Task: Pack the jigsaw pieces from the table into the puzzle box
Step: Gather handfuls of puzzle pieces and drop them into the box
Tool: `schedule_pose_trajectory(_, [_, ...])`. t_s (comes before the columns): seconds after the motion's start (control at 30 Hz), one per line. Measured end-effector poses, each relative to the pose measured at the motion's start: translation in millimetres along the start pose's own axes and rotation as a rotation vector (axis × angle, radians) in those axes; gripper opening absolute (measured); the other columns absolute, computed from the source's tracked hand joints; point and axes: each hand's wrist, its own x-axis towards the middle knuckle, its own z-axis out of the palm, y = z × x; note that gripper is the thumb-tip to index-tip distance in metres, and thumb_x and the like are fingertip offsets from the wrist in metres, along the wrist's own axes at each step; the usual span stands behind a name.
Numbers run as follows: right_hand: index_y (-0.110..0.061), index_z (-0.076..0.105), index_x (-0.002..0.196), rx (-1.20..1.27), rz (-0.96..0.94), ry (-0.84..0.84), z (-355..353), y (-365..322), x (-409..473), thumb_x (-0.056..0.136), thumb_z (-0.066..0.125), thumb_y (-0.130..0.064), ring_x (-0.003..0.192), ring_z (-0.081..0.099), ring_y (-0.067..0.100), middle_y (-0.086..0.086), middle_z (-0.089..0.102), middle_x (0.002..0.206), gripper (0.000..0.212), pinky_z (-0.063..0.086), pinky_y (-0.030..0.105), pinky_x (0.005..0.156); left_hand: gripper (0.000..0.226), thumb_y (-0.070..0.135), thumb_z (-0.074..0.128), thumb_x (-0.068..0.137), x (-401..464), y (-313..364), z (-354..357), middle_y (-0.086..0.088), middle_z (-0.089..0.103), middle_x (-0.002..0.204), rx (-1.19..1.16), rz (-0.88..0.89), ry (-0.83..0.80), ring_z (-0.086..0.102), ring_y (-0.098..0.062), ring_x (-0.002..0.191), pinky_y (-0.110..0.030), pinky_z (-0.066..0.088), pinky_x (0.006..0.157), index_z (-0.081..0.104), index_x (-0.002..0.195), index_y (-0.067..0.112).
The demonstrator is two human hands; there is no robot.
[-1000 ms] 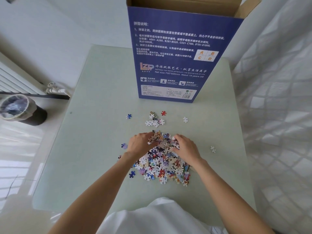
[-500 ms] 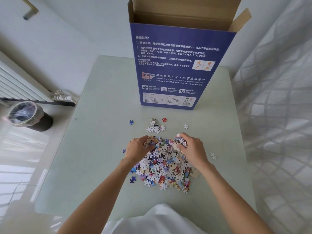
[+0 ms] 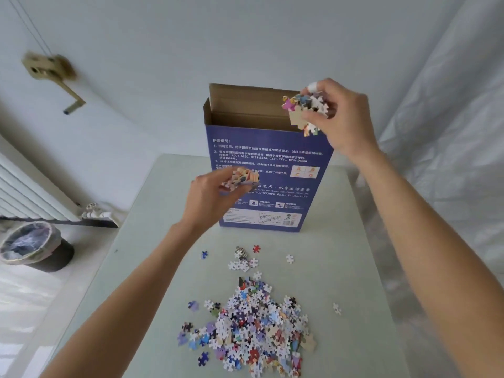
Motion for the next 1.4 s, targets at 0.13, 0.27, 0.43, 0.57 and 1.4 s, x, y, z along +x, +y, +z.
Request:
schedule_pose_trajectory(0.13, [-0.026,0.061,0.106,-0.150,-0.055,-0.118,11.0,11.7,31.1,0.082,0.067,-0.025,0.088,0.064,0.018,-0.002,0.070,0.102,0.025,0.052,0.036,0.079,0.031,0.037,0.068,0.080,62.7,34.1,-18.8,0.008,0.069,0.095,-0.054,0.101,0.126,0.065,-0.006,0.080,-0.018,0.054,0.067,0.068,0.105,0.018])
schedule_pose_trajectory(0.27, [-0.022,0.062,0.108,-0.177,-0.048,-0.263,20.9,23.2,38.2,0.085,0.066,-0.022,0.089,0.059,0.011,-0.003,0.066,0.103,0.023,0.042,0.011,0.072,0.025,0.033,0.067,0.078,111.9,33.8,-21.8,0.006,0.071,0.085,-0.095,0.051,0.163,0.067,-0.011,0.076,-0.032,0.055,0.069,0.067,0.094,0.014])
schedule_pose_trajectory(0.43, [-0.017,0.067,0.108,-0.183,-0.065,-0.240,30.1,33.2,35.1,0.088,0.062,-0.020,0.094,0.061,0.012,-0.002,0.067,0.106,0.021,0.040,0.019,0.076,0.028,0.039,0.066,0.081,144.7,12.9,-10.2,-0.001,0.068,0.079,0.169,0.012,0.033,0.062,-0.022,0.071,-0.032,0.044,0.059,0.061,0.086,0.012])
schedule_pose_trajectory(0.57, [-0.016,0.068,0.107,-0.265,-0.045,-0.204,31.0,36.0,34.5,0.089,0.060,-0.025,0.087,0.059,0.016,0.002,0.063,0.103,0.022,0.044,0.030,0.072,0.032,0.044,0.063,0.081,153.8,3.7,1.0,-0.002,0.065,0.077,0.309,0.007,-0.040,0.059,-0.025,0.072,-0.031,0.040,0.055,0.059,0.086,0.013])
schedule_pose_trajectory(1.4, [-0.006,0.067,0.100,-0.330,-0.305,0.103,45.7,14.7,-66.6,0.086,0.063,-0.014,0.090,0.063,0.017,0.004,0.070,0.096,0.016,0.045,0.017,0.076,0.014,0.019,0.058,0.088,62.5,7.0,9.4,0.003,0.070,0.078,0.250,0.555,0.222,0.064,-0.011,0.072,-0.019,0.047,0.057,0.071,0.093,0.014])
